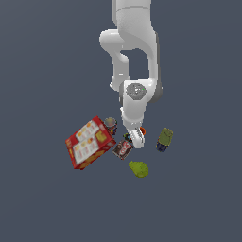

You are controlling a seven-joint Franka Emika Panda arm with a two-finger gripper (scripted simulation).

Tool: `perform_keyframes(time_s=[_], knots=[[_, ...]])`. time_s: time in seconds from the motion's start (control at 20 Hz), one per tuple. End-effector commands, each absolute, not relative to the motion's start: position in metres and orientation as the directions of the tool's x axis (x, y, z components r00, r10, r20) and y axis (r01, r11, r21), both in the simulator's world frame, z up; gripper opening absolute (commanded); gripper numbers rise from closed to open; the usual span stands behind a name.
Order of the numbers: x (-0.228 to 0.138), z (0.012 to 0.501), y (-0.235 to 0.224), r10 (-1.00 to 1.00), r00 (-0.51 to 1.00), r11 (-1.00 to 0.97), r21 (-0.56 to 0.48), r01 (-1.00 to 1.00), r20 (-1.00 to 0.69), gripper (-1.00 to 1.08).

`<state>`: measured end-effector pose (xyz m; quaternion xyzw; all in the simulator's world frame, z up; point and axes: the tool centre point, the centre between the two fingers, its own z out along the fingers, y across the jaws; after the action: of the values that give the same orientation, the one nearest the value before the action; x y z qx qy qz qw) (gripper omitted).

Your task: Pick up a designated object from a clutter of objects.

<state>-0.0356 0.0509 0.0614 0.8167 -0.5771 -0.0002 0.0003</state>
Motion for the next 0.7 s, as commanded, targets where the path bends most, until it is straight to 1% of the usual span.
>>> perform_keyframes(time_s=[0.0,0.25,0.3,0.65], knots=[[-0.0355,0.0523,0.0510,-0.943,0.333,-0.333,0.000,-0.943,0.000,1.00],[-0.0350,0.0459,0.0510,-0.943,0.333,-0.333,0.000,-0.943,0.000,1.00],[-0.0350,0.0459,0.0510,-0.943,0.333,-0.333,0.000,-0.943,0.000,-1.00],[-0.0350,0.0459,0.0510,-0.943,0.333,-0.333,0.000,-0.943,0.000,-1.00]])
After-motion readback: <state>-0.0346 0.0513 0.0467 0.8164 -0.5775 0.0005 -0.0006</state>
